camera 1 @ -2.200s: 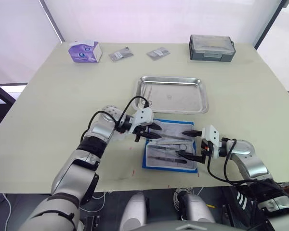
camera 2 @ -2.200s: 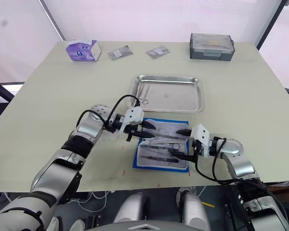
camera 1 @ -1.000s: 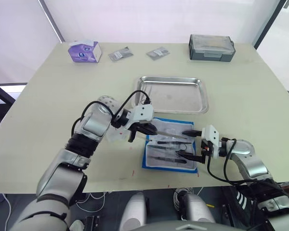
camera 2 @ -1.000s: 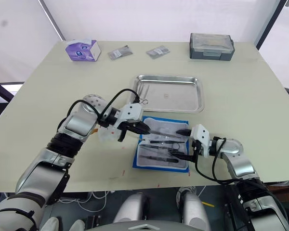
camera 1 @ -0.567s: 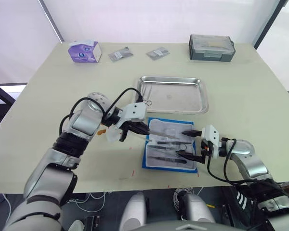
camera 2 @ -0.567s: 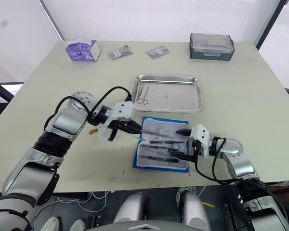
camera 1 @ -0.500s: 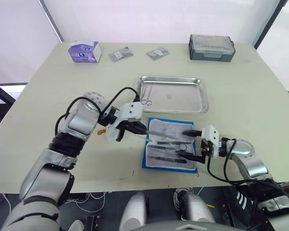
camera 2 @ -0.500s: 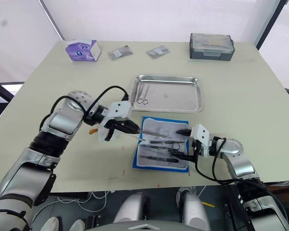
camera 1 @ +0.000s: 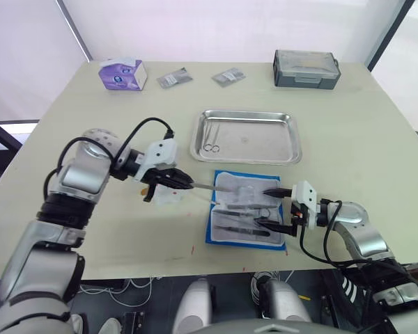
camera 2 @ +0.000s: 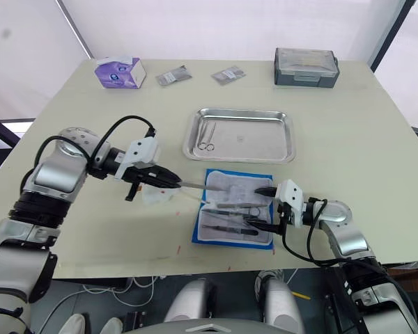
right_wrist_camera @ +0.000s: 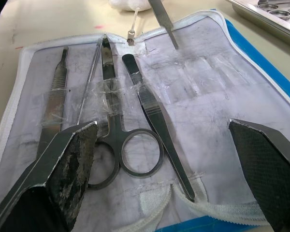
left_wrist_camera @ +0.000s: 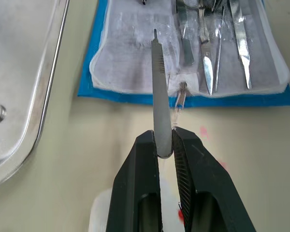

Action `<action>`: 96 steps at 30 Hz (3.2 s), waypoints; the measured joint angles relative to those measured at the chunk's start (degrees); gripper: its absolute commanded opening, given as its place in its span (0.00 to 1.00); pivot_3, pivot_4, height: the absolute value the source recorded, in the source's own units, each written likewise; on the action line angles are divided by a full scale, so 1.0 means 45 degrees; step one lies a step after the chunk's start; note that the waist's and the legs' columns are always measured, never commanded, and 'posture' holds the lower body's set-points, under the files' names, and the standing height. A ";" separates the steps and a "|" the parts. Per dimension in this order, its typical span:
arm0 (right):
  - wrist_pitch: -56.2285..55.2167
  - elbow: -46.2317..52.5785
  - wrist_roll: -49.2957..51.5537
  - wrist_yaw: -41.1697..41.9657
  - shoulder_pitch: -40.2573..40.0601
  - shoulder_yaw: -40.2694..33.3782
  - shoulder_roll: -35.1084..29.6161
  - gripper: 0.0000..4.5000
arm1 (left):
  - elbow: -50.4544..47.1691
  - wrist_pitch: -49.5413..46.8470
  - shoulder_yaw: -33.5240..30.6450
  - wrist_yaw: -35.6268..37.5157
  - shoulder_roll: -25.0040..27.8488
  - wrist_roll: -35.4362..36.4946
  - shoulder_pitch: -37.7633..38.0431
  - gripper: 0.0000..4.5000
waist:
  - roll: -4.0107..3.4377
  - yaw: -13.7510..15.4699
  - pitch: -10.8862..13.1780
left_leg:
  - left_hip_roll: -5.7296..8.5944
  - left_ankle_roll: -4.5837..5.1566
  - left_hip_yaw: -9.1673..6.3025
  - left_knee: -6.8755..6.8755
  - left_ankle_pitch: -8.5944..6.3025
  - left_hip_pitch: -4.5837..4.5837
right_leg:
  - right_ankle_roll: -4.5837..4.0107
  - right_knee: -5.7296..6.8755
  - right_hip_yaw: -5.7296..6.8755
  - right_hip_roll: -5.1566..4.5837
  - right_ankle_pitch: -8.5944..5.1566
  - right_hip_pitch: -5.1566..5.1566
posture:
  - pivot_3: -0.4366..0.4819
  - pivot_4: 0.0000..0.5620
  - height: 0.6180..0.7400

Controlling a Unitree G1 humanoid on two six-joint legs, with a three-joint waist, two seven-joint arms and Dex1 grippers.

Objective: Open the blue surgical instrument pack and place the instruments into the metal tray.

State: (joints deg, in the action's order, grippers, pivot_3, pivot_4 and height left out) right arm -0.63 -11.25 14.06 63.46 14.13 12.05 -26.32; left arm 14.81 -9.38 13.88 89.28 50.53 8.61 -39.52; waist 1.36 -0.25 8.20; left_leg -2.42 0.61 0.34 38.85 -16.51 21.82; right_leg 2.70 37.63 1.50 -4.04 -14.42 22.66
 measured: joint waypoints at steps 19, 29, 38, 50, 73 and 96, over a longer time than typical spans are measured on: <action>-0.0002 -0.0080 0.0000 0.0086 0.0069 -0.0002 -0.0057 1.00 | -0.1203 -0.4220 -0.1643 -0.4751 -0.2911 0.2099 -0.0841 0.00 | 0.0007 0.0033 0.0000 | 0.0000 -0.0001 -0.0007 0.0002 0.0001 0.0002 | 0.0004 0.0000 -0.0004 0.0000 0.0002 -0.0007 | 0.48 0.27 0.89; -0.0049 -0.0112 -0.0001 0.0077 0.0098 0.0027 -0.0020 1.00 | -0.2091 -0.6717 -0.1813 -1.2067 -0.6965 0.0725 -0.0949 0.00 | 0.0006 -0.0001 -0.0002 | 0.0003 -0.0003 -0.0014 0.0006 0.0002 0.0001 | 0.0003 0.0003 -0.0012 0.0002 0.0003 -0.0009 | 0.48 0.27 0.89; -0.0072 -0.0121 -0.0002 0.0076 0.0086 0.0008 -0.0031 1.00 | -0.0561 -0.7235 -0.2991 -1.7360 -0.9360 -0.0668 -0.1343 0.00 | 0.0010 0.0015 -0.0002 | 0.0008 -0.0007 -0.0013 0.0006 0.0004 0.0001 | 0.0003 0.0000 -0.0009 -0.0001 0.0004 -0.0012 | 0.48 0.27 0.89; -0.0090 -0.0119 -0.0002 0.0075 0.0089 0.0015 -0.0044 1.00 | 0.1490 -0.8206 -0.3755 -1.9424 -1.0589 -0.0832 -0.1709 0.00 | 0.0010 0.0004 -0.0002 | 0.0010 -0.0020 -0.0013 0.0006 0.0011 0.0003 | 0.0003 -0.0001 -0.0006 -0.0002 0.0004 -0.0011 | 0.48 0.27 0.89; -0.0096 -0.0122 -0.0003 0.0071 0.0101 0.0018 -0.0042 1.00 | 0.1388 -0.8917 -0.4331 -1.9355 -1.0533 -0.0094 -0.2023 0.21 | 0.0011 0.0001 -0.0001 | 0.0011 -0.0059 -0.0014 0.0006 0.0033 0.0003 | 0.0003 -0.0001 -0.0005 -0.0002 0.0004 -0.0011 | 0.48 0.27 0.89; -0.0124 -0.0210 0.0003 0.0000 0.0225 0.0052 0.0005 1.00 | -0.0684 -0.7115 -0.2674 -1.2641 -0.7124 0.1166 -0.0965 0.59 | 0.0001 -0.0084 0.0000 | 0.0010 -0.0074 -0.0007 -0.0023 0.0041 -0.0007 | 0.0000 -0.0003 -0.0008 0.0000 0.0002 -0.0005 | 0.48 0.27 0.89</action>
State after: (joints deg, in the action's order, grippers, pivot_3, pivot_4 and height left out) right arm -1.19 -12.19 14.08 63.46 15.14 12.29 -26.30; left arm 11.73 -41.40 1.85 32.40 18.47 13.85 -43.86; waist 1.37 -0.63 8.21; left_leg -2.38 0.28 0.31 38.75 -16.33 21.79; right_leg 2.70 37.62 1.46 -4.04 -14.41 22.63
